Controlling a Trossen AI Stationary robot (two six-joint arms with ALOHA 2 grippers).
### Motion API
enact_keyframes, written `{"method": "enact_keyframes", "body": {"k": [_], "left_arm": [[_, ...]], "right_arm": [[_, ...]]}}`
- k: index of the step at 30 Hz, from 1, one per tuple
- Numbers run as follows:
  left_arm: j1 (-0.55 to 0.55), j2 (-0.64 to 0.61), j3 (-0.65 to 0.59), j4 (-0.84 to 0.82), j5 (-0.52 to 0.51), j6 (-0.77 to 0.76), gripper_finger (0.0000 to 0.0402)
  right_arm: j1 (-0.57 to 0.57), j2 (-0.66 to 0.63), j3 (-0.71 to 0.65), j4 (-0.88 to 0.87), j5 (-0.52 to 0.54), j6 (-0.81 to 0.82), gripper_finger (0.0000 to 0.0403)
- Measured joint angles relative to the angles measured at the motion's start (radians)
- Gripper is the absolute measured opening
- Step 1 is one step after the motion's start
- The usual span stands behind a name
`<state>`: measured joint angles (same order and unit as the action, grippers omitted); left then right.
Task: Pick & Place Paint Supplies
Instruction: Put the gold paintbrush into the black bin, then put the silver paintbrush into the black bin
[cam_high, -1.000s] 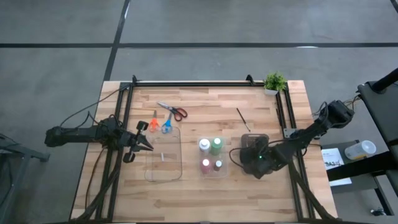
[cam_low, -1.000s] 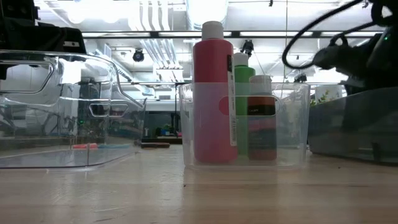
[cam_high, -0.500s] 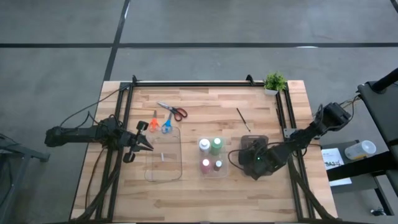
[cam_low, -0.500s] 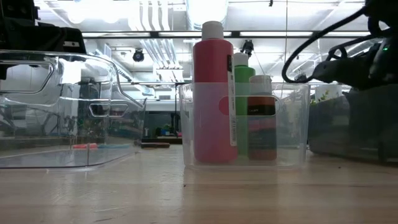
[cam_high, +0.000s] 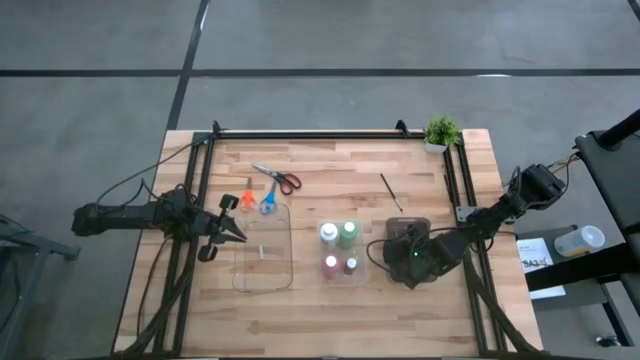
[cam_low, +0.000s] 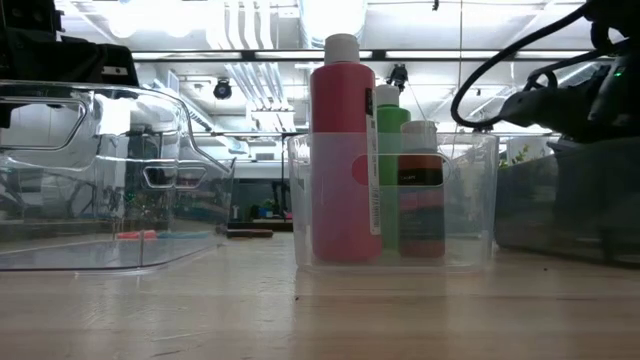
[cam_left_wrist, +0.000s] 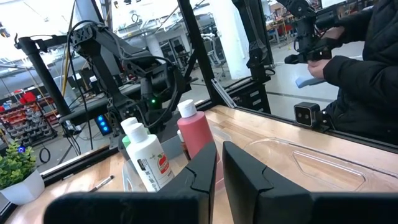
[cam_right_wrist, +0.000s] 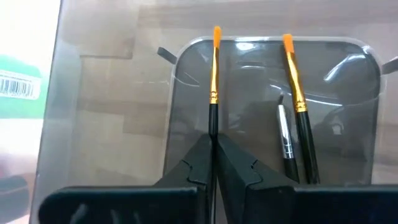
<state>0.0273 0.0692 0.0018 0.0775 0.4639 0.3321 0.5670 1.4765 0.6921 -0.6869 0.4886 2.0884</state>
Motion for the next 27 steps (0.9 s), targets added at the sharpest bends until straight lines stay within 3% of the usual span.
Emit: {"method": "enact_keyframes", "body": {"k": [16,27], "left_arm": [[0.000,0.000,0.000,0.000,0.000,0.000,0.0035],[0.000,0.000,0.000,0.000,0.000,0.000,0.0035]], "right_arm": [[0.000,-0.002,0.001,0.014,0.013,0.011,0.0016],[-0.001,-0.002,0.001,0.017,0.012,-0.009,0.0126]]}}
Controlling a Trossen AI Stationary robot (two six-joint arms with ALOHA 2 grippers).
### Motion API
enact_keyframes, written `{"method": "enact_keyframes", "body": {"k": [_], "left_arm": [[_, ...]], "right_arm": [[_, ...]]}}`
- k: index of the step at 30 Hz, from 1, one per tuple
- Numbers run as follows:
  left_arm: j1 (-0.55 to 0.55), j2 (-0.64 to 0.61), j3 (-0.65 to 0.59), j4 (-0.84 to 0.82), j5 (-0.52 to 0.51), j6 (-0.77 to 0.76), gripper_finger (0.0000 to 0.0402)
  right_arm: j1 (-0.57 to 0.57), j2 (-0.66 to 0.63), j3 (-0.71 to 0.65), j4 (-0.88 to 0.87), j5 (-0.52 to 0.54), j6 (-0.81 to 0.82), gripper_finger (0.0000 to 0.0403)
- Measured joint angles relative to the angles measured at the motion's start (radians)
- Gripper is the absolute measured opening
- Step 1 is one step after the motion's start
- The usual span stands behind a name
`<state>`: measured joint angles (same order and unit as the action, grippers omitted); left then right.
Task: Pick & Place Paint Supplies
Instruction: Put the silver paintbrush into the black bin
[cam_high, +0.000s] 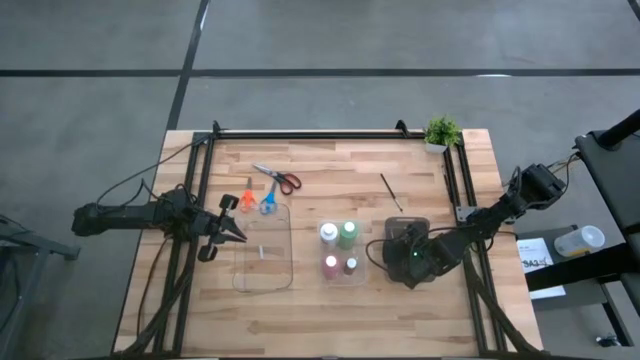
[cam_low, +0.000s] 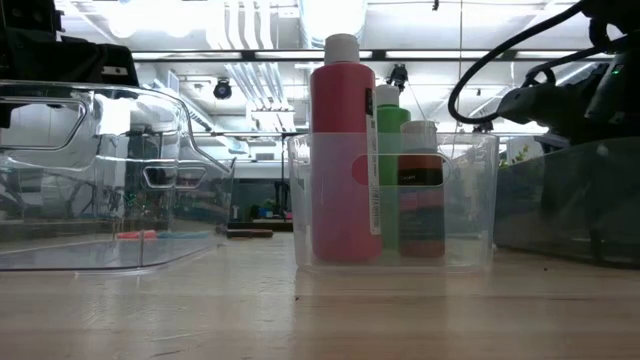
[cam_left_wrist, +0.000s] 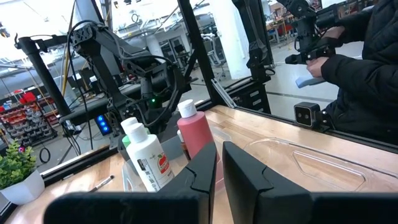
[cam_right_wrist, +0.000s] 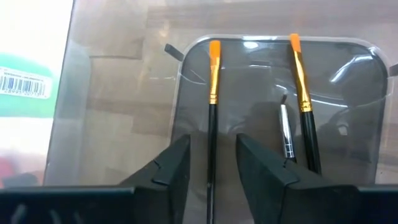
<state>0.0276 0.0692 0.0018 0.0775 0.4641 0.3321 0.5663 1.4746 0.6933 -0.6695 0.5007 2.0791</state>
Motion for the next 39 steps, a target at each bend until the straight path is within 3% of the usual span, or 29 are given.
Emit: {"method": "enact_keyframes", "body": {"k": [9,20,26,32,39], "left_arm": [[0.000,0.000,0.000,0.000,0.000,0.000,0.0036],[0.000,0.000,0.000,0.000,0.000,0.000,0.0036],[0.000,0.000,0.000,0.000,0.000,0.000,0.0036],[0.000,0.000,0.000,0.000,0.000,0.000,0.0036],[0.000,0.000,0.000,0.000,0.000,0.000,0.0036]], "right_arm": [[0.000,-0.019,0.000,-0.001,-0.001,-0.018,0.0131],[-0.001,-0.196,0.020,-0.042,0.052,-0.154,0.0131],[-0.002,-0.307,0.062,-0.058,0.085,-0.338,0.0132],[-0.013,-0.424,0.089,-0.058,0.254,-0.551,0.0132],[-0.142,-0.498,0.088,-0.061,0.271,-0.776,0.0132]]}}
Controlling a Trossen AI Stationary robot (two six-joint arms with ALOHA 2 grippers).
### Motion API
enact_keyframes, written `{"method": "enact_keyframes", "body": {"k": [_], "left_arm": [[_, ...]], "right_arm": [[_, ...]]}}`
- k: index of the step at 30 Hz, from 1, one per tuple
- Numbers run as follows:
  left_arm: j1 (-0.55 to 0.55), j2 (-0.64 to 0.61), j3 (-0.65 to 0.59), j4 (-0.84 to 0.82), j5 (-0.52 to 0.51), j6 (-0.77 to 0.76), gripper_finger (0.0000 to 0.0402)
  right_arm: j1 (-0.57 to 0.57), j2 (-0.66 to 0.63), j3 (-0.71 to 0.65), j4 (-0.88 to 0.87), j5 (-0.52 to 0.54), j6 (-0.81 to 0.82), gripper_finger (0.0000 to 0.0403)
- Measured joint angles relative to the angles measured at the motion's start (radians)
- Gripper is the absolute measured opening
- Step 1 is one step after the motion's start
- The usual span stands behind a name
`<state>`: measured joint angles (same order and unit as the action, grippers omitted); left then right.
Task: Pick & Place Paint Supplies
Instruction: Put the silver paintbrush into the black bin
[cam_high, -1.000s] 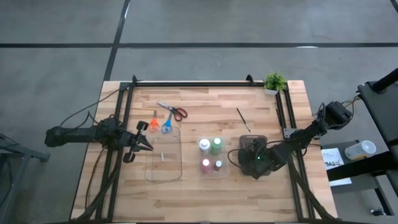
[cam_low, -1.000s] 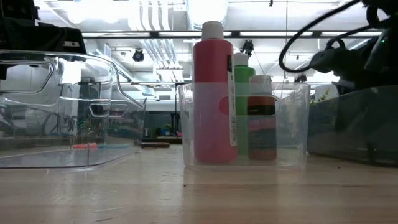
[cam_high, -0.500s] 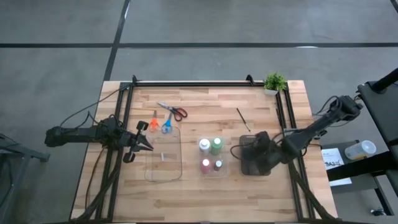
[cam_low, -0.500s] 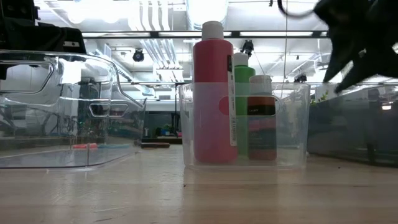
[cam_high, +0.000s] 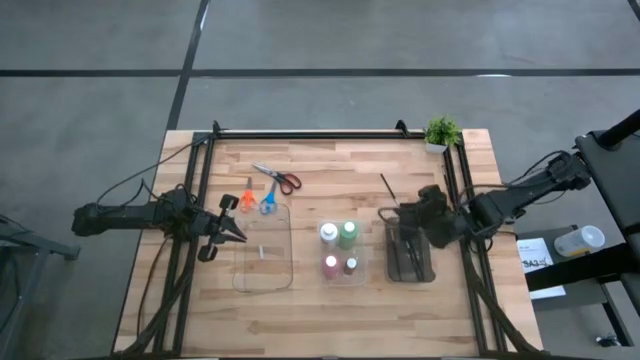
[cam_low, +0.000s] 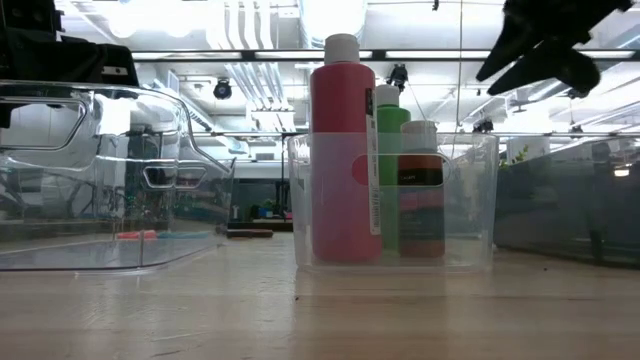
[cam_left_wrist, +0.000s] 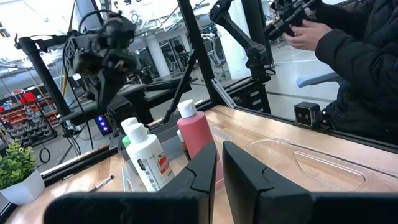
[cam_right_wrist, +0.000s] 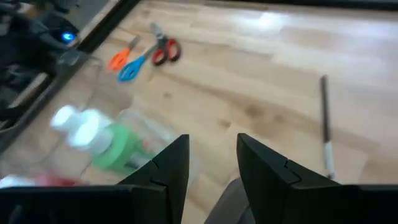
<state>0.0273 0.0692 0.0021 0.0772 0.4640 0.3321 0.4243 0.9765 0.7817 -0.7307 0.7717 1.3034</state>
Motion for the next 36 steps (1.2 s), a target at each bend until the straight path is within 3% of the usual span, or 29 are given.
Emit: {"method": "enact_keyframes", "body": {"k": [11,17,36], "left_arm": [[0.000,0.000,0.000,0.000,0.000,0.000,0.0036],[0.000,0.000,0.000,0.000,0.000,0.000,0.0036],[0.000,0.000,0.000,0.000,0.000,0.000,0.0035]], "right_arm": [[-0.373,0.024,-0.001,0.009,-0.204,-0.330,0.0132],[-0.532,0.087,-0.001,0.011,-0.305,-0.429,0.0132],[-0.785,0.433,-0.002,0.110,-0.508,-0.654,0.0132]]}}
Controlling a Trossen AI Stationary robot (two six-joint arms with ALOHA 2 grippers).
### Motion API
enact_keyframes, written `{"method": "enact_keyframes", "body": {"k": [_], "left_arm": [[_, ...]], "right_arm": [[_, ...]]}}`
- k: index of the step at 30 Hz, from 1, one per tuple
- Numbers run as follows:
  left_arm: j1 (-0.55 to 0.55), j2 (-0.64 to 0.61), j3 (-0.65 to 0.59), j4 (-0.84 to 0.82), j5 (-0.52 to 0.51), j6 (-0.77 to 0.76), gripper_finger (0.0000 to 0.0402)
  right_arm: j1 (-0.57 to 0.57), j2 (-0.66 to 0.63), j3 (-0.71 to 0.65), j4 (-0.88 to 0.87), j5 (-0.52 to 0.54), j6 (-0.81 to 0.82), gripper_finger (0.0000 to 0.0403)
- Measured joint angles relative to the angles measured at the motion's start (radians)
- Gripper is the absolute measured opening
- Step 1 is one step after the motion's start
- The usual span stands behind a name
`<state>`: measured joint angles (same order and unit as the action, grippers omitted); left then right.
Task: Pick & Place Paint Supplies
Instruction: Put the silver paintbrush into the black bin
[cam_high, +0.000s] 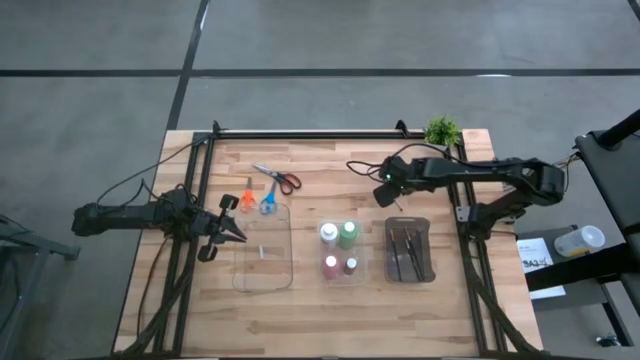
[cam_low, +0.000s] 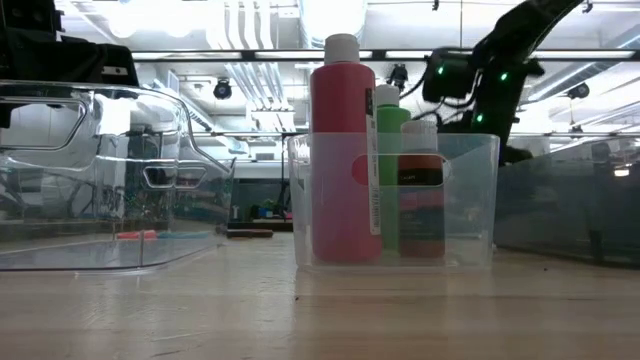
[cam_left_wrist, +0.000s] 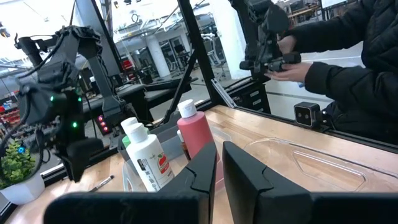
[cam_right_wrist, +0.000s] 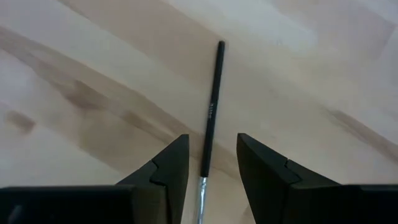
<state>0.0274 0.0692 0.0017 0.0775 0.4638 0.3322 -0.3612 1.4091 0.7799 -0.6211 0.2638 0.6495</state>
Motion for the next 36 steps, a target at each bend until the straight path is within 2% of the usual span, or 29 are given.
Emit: {"method": "enact_keyframes", "body": {"k": [11,29,32,36], "left_arm": [[0.000,0.000,0.000,0.000,0.000,0.000,0.0035],[0.000,0.000,0.000,0.000,0.000,0.000,0.0035],[0.000,0.000,0.000,0.000,0.000,0.000,0.0035],[0.000,0.000,0.000,0.000,0.000,0.000,0.0035]], "right_arm": [[-0.042,0.129,0.000,0.074,-0.042,-0.053,0.0132],[-0.071,0.201,0.003,0.082,-0.089,-0.059,0.0131],[-0.073,0.201,0.003,0.082,-0.093,-0.057,0.0118],[-0.073,0.198,0.003,0.085,-0.097,-0.056,0.0072]]}}
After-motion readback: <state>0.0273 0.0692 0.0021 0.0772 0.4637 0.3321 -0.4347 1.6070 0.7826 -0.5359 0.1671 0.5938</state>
